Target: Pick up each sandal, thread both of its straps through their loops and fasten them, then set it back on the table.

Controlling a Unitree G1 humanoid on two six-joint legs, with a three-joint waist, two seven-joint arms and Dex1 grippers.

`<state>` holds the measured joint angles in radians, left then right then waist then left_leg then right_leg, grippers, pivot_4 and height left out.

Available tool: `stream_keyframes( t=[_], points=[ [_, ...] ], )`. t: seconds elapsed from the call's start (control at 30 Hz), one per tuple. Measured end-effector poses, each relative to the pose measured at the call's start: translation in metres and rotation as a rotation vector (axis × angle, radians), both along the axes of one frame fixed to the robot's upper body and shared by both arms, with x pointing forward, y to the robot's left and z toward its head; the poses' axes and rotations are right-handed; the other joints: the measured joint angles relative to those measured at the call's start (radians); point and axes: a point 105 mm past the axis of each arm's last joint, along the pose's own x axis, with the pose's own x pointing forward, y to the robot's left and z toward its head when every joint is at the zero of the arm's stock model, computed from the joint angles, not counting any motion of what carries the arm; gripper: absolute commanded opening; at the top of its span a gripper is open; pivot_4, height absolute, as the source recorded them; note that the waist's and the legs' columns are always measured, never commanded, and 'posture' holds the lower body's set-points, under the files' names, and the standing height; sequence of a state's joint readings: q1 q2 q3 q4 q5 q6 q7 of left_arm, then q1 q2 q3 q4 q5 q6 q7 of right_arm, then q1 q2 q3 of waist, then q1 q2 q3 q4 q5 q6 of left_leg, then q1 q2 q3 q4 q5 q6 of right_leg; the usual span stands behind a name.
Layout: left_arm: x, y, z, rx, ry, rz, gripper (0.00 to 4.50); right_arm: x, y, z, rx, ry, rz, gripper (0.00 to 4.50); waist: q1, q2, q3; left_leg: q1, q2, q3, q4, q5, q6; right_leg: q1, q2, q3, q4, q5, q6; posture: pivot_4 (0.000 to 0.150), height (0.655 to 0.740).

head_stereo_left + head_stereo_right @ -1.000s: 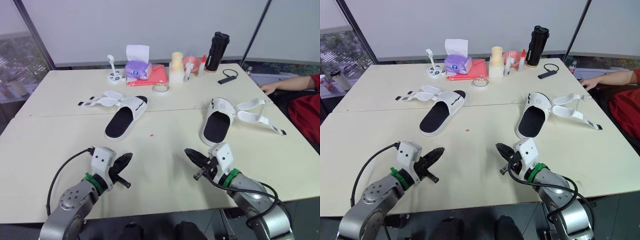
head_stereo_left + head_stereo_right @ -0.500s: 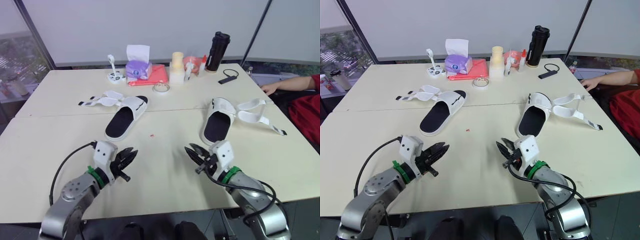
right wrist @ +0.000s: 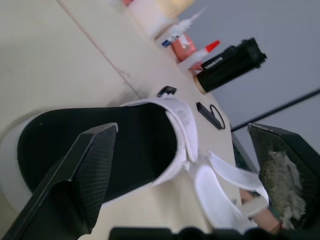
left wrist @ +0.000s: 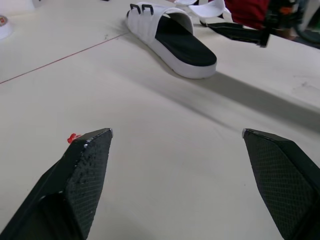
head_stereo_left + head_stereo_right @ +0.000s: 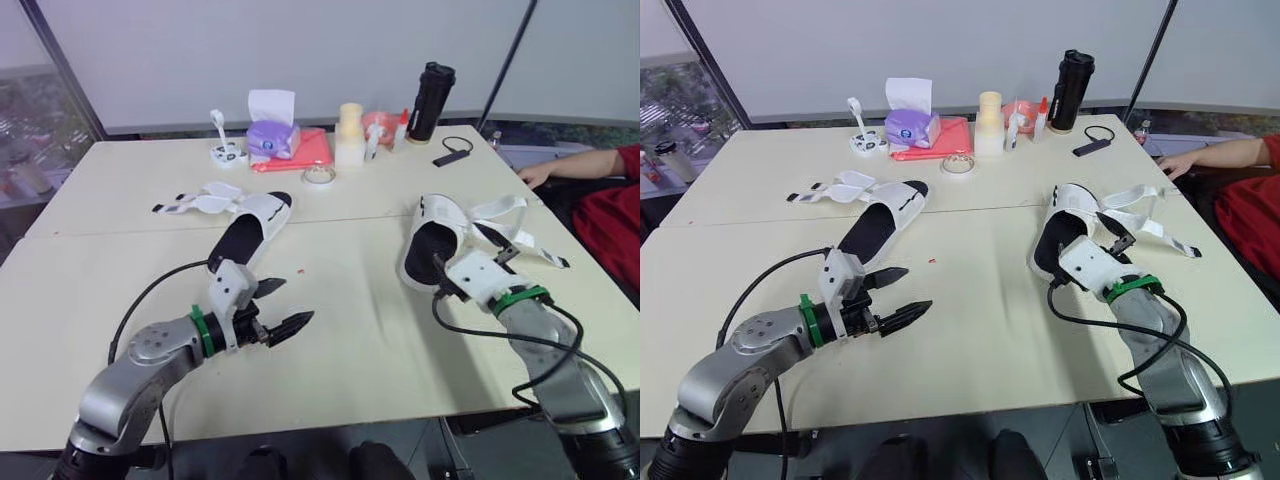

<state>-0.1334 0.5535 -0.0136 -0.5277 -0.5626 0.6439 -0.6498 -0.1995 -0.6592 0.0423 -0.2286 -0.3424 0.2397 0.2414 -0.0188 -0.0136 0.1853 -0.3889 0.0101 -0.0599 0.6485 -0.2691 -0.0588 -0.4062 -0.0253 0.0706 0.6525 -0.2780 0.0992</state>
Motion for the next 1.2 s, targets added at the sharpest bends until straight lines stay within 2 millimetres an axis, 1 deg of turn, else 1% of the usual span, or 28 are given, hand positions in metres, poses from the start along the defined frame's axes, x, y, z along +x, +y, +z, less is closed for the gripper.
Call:
stream_keyframes(
  t=[0.1,0.2,0.47,0.6,0.7,0.8,0.83,0.93,0.97,1.1,1.13,1.2],
  points=[
    [0.001,-0.002,0.006,0.006,-0.014,-0.025,4.43,0.026,0.0,-0.012,-0.077,0.046,-0.007,4.48,-0.002,0.0,0.0,0.0,0.0,0.001,0.002,0.0,0.0,0.0,-0.001,0.0,0.0,0.0,0.0,0.15,0.74],
    [-0.001,-0.001,0.006,0.02,-0.014,-0.037,4.43,0.046,-0.008,-0.018,-0.145,0.061,-0.04,4.48,-0.001,0.0,0.0,0.0,0.0,0.001,0.001,0.0,0.0,0.0,-0.001,0.0,0.0,0.0,0.0,0.15,0.74],
    [-0.004,-0.001,0.004,0.022,-0.009,-0.039,4.43,0.089,-0.025,-0.01,-0.275,0.037,-0.151,4.48,-0.003,0.0,0.0,-0.001,0.0,0.001,0.001,0.0,0.0,0.0,-0.001,0.0,0.0,0.0,0.0,0.15,0.74],
    [-0.006,0.0,0.0,0.02,0.007,-0.031,4.43,0.103,-0.028,-0.008,-0.297,0.03,-0.192,4.48,-0.003,0.0,0.0,-0.001,0.0,0.001,0.001,0.0,0.0,-0.001,-0.001,0.0,0.0,0.0,0.0,0.15,0.74],
    [-0.006,0.0,-0.001,0.016,0.007,-0.026,4.5,0.109,-0.028,-0.011,-0.313,0.034,-0.198,3.65,-0.003,0.0,0.0,-0.001,0.0,0.001,0.001,0.0,0.0,0.0,-0.001,0.001,0.0,0.0,0.0,0.15,0.74],
    [-0.007,0.001,-0.003,0.012,0.016,-0.008,4.5,0.111,-0.03,-0.02,-0.336,0.065,-0.202,2.08,-0.004,0.0,0.0,-0.001,0.0,0.001,0.001,0.0,0.0,-0.001,-0.001,0.001,0.0,0.0,0.0,0.15,0.74],
    [-0.007,0.002,-0.005,0.011,0.021,-0.004,4.5,0.111,-0.031,-0.022,-0.347,0.072,-0.202,1.63,-0.004,0.0,0.0,-0.001,0.0,0.001,0.0,0.0,0.0,-0.001,-0.001,0.001,0.0,0.0,0.0,0.15,0.74],
    [-0.008,0.004,-0.007,0.011,0.031,0.007,4.5,0.115,-0.028,-0.013,-0.364,0.042,-0.201,0.14,-0.011,0.0,0.0,-0.001,0.0,0.001,0.001,0.0,0.0,-0.001,-0.001,0.0,0.0,0.001,0.0,0.15,0.74],
    [-0.007,0.005,-0.007,0.011,0.029,0.013,4.5,0.115,-0.028,-0.011,-0.366,0.037,-0.199,0.06,-0.014,0.0,0.0,0.0,0.0,0.0,0.001,0.0,0.0,0.0,-0.001,0.0,0.0,0.001,0.0,0.15,0.74],
    [-0.004,0.009,-0.003,0.009,0.015,0.024,4.5,0.115,-0.023,-0.009,-0.385,0.013,-0.171,0.06,-0.021,0.0,0.0,0.0,-0.001,0.0,0.001,0.0,0.0,0.0,-0.001,0.0,0.0,0.001,0.0,0.15,0.74],
    [-0.003,0.01,-0.001,0.011,0.01,0.024,4.5,0.115,-0.021,-0.007,-0.399,-0.009,-0.143,0.06,-0.022,0.0,0.0,-0.001,-0.001,0.0,0.001,0.0,0.0,-0.001,-0.001,0.0,0.0,0.001,0.0,0.15,0.74],
    [0.002,0.014,0.002,0.015,0.005,0.019,4.5,0.11,-0.008,0.002,-0.441,-0.082,-0.025,0.06,-0.025,0.001,0.001,-0.002,-0.001,0.0,0.0,0.0,0.0,-0.002,-0.001,0.0,0.0,0.001,0.0,0.15,0.74]
  ],
)
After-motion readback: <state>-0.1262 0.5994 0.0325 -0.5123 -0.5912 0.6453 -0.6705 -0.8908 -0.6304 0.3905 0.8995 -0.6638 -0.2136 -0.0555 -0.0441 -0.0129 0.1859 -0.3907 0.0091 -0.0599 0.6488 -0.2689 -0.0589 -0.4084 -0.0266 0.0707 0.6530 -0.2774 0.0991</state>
